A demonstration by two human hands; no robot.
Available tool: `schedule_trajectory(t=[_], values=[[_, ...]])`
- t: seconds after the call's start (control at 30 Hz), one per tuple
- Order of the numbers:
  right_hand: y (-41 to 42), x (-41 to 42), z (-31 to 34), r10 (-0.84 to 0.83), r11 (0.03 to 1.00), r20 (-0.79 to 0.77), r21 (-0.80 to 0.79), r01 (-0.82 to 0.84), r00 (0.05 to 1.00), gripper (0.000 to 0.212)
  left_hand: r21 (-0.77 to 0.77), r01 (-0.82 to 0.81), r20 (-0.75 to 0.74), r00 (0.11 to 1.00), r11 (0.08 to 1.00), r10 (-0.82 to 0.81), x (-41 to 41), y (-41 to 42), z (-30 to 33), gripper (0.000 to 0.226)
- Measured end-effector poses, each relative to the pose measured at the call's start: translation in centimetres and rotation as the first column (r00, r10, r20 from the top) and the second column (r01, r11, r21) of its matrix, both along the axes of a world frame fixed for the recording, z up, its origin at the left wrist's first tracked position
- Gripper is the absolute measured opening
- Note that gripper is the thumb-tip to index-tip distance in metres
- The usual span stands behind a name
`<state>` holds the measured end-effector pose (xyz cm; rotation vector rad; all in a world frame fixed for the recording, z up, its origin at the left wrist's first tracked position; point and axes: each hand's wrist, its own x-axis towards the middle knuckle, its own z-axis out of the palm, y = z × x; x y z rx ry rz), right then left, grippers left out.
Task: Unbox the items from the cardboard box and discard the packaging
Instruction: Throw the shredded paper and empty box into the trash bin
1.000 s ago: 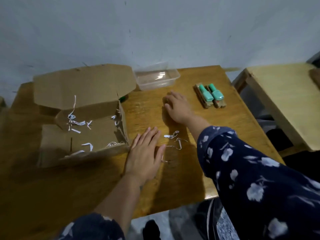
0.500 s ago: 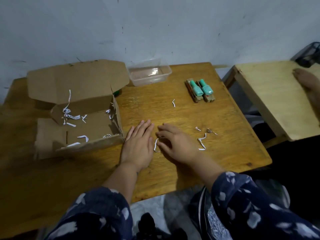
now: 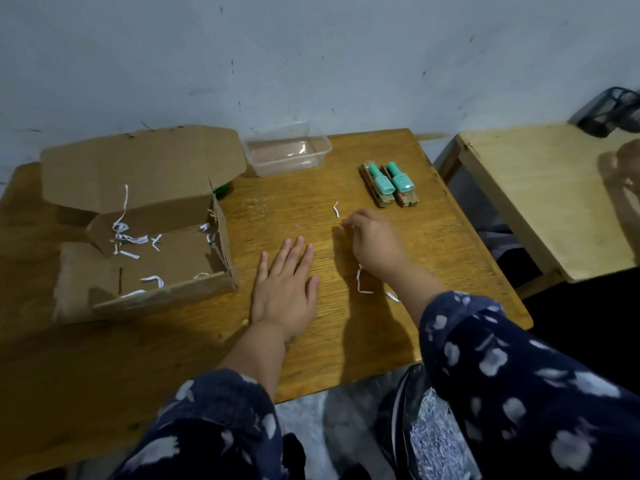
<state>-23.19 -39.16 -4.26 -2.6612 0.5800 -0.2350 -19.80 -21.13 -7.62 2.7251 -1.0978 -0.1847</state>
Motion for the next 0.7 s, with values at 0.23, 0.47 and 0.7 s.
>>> schedule_trajectory(t=[0.23, 0.47, 0.7], values=[[-0.4, 3.8, -0.4, 0.076, 0.997, -0.209, 0.028, -0.072, 0.975, 0.042, -0.039, -0.015, 0.017, 1.000, 0.999, 0.016, 0.6, 0.1, -0.4, 0.056], [1.7, -4.1, -0.8, 0.184, 0.978, -0.113, -0.081, -0.193, 0.976, 0.036, -0.037, -0.024, 0.004, 1.000, 0.999, 0.024, 0.2, 0.0, 0.0, 0.055], [-1.6, -10.1, -0.8, 0.001, 0.999, 0.052, -0.051, 0.001, 0.999, 0.018, 0.105, -0.024, -0.059, 0.998, 0.994, 0.030, -0.5, -0.8, 0.8, 0.060]])
